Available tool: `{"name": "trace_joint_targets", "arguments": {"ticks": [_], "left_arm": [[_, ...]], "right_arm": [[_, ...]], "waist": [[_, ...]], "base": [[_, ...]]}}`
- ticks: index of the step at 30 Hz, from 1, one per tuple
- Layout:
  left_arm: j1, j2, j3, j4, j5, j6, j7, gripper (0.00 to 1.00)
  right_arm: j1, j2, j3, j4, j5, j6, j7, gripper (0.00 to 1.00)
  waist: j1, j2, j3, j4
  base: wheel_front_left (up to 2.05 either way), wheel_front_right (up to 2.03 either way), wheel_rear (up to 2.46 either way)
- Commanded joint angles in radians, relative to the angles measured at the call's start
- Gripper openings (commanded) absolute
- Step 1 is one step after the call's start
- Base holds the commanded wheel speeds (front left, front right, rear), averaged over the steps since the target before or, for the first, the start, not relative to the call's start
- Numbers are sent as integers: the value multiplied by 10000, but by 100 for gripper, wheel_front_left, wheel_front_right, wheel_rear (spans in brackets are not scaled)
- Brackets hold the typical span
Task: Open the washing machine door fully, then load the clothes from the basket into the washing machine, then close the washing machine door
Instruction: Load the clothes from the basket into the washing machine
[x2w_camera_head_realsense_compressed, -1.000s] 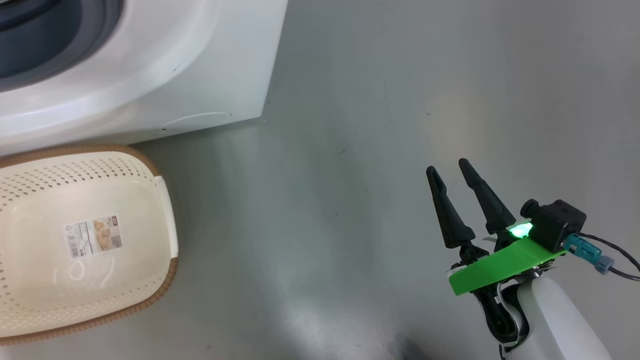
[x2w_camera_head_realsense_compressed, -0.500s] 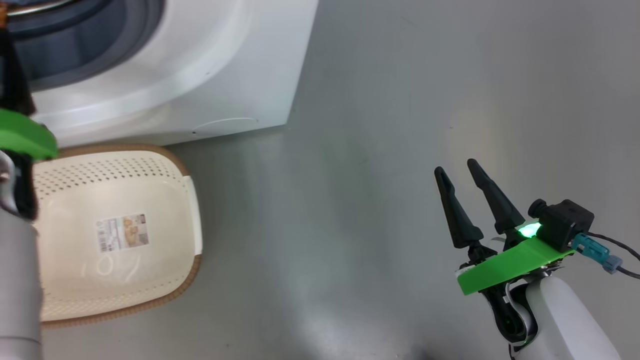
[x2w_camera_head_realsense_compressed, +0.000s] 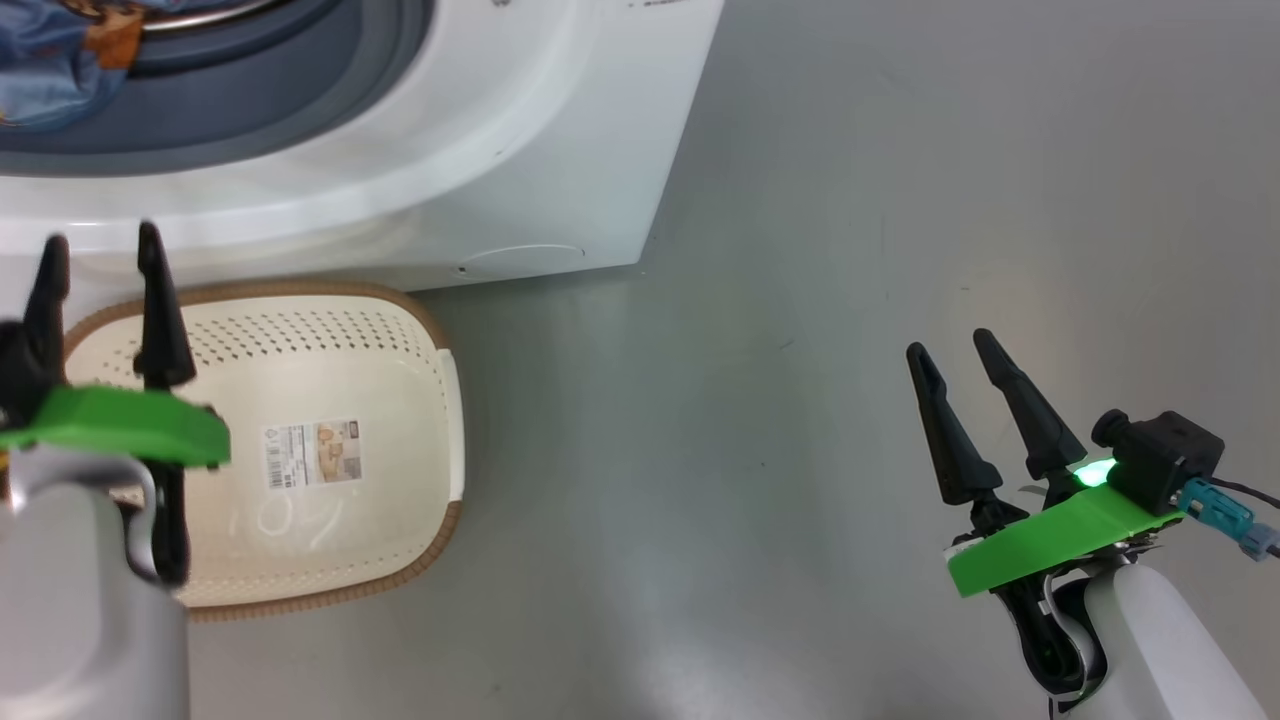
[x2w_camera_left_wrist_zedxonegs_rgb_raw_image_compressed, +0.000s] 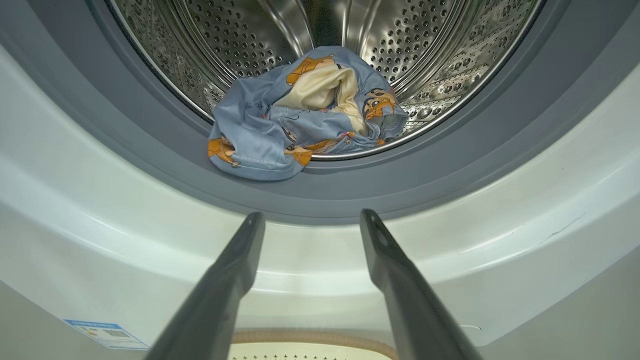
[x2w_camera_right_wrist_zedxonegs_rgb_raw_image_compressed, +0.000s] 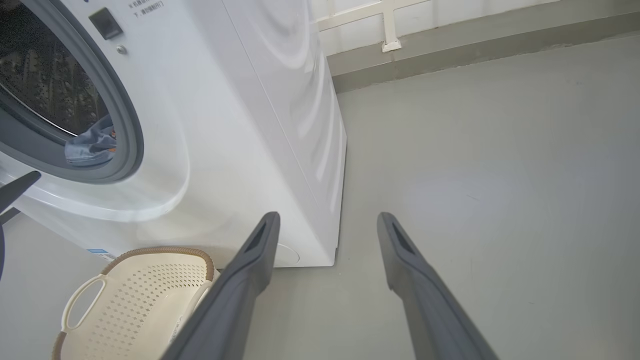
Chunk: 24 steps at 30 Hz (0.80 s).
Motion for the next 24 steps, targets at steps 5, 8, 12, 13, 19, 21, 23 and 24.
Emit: {"name": "trace_joint_targets", "arguments": {"ticks": [5, 8, 12, 13, 19, 21, 23, 24], "left_arm": [[1296, 33, 494, -1140, 182, 47, -53, 100], [2011, -166, 720, -1710, 159, 54, -53, 100], [2932, -431, 896, -2500, 162, 69, -53, 100], [3138, -486, 923, -2684, 164, 75, -53, 100], [3905, -705, 987, -3410, 96, 125, -53, 100], [3958, -738, 973, -3488, 78, 132, -53, 100], [3928, -758, 962, -3518, 73, 132, -53, 100], [3881, -763, 960, -3507, 72, 129, -53, 100]], "right_arm": [[378, -181, 124, -235, -103, 16, -48, 100], [397, -222, 133, -239, -96, 16, -48, 100], [411, -257, 146, -249, -91, 16, -48, 100], [413, -266, 149, -251, -88, 16, -48, 100], [416, -324, 127, -269, -95, 16, -48, 100], [424, -339, 108, -269, -97, 16, -48, 100], [424, -350, 100, -270, -99, 16, -48, 100], [417, -354, 95, -274, -100, 16, -48, 100]], "waist": [[0, -1, -175, 124], [0, -1, -229, 137], [0, -1, -270, 143], [0, -1, -274, 144], [0, -1, -269, 193], [0, -1, -267, 224], [0, -1, -250, 247], [0, -1, -235, 257]], "base": [[0, 0, 0], [0, 0, 0], [0, 0, 0], [0, 0, 0], [0, 0, 0], [0, 0, 0], [0, 0, 0], [0, 0, 0]]}}
